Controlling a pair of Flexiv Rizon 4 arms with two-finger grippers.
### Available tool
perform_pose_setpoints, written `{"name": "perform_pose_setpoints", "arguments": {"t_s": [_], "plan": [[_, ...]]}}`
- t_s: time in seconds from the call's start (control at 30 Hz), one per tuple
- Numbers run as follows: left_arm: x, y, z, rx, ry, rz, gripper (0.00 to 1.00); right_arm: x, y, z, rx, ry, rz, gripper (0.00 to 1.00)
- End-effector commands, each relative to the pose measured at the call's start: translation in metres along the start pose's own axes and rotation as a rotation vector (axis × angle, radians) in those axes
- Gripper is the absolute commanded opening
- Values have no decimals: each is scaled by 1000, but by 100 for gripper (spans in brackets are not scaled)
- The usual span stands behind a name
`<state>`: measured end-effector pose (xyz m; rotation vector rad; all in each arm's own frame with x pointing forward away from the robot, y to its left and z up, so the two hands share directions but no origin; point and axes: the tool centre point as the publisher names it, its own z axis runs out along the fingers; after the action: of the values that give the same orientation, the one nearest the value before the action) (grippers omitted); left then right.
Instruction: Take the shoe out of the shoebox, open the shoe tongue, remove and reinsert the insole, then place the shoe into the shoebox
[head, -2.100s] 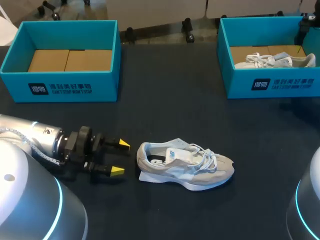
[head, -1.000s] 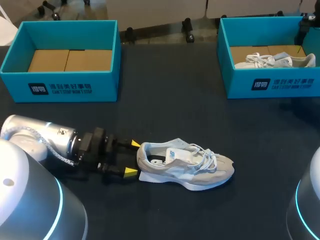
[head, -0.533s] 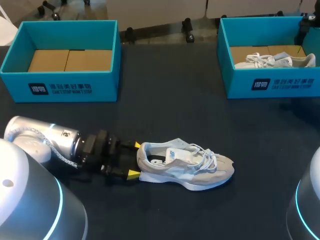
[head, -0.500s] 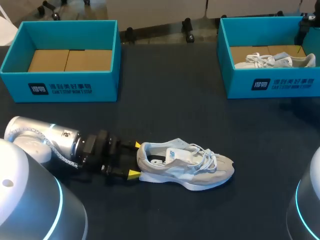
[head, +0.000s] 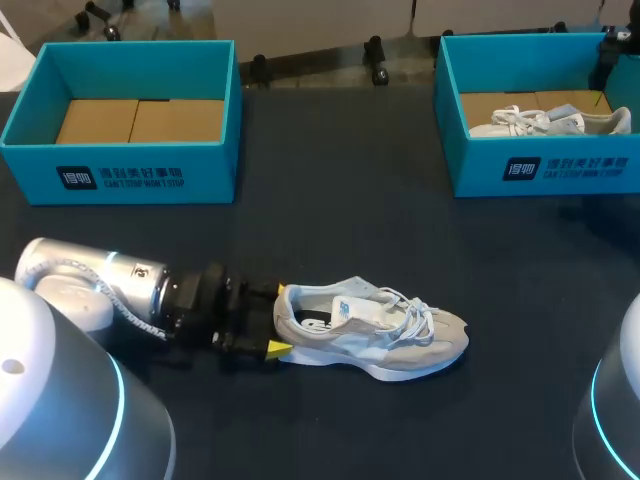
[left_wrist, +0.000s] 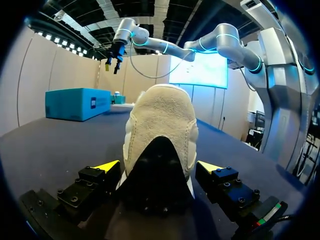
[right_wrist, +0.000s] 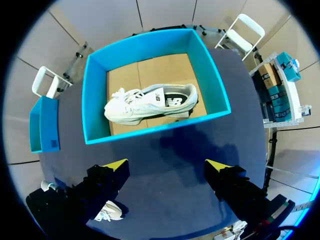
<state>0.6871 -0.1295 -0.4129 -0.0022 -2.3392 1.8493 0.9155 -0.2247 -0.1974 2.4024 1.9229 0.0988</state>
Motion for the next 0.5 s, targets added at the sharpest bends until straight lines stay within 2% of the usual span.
{"name": "perform_pose_setpoints", "arguments": {"t_s": [0.03,0.5], "plan": [[-3,1,5,4,-7,-1,100,0,-1,0,-2,0,2,100],[1,0,10,8,-1,2,100,0,-1,0,-2,0,2,100]]}}
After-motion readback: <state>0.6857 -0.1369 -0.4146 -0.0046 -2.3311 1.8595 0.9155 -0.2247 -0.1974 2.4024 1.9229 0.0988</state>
